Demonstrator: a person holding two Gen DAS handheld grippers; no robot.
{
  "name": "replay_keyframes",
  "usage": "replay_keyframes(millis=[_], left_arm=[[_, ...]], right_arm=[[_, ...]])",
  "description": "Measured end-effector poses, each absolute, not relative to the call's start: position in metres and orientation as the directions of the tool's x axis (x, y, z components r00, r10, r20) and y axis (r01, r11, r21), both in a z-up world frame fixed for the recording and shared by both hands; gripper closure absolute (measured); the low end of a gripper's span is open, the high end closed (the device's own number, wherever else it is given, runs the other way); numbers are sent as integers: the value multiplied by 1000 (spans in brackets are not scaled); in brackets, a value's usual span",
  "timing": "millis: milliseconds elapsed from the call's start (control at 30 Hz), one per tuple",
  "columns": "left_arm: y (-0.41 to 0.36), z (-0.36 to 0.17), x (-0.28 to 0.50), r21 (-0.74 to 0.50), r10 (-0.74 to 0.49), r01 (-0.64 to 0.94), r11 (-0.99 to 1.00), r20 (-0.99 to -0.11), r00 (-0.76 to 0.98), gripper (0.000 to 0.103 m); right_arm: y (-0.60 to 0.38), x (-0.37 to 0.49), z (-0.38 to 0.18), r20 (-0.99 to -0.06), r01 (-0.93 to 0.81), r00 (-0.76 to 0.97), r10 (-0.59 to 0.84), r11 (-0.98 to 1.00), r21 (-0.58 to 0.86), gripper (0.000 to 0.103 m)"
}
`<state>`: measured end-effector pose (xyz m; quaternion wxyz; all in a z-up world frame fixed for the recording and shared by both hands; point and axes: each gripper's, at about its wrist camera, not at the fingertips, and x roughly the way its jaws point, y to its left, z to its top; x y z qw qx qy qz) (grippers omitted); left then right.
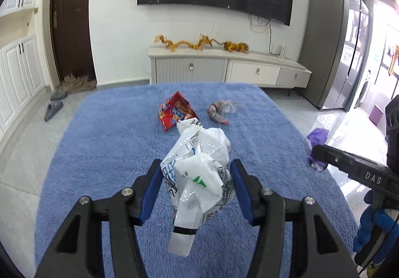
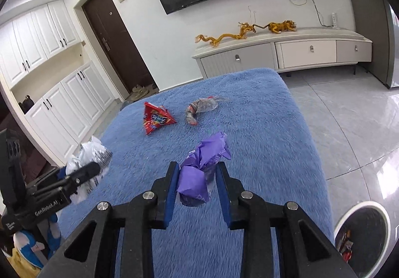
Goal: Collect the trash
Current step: 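Carry both items over the white bin and open both tools to drop them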
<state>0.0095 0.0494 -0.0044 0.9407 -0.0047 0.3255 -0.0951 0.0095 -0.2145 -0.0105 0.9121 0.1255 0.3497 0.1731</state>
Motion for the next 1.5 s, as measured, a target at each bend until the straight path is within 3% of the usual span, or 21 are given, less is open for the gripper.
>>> replay_keyframes(millis=[700,1500], left_arm=[[30,37,-73,16,-131,163,986,-517,846,50],[-13,52,-108,67,-139,190,979,-459,877,50]], right_arm=[[-208,-65,29,-499,-300,748,437,894,333,75],[-259,-114,37,-434,-211,828,355,915,344,75]])
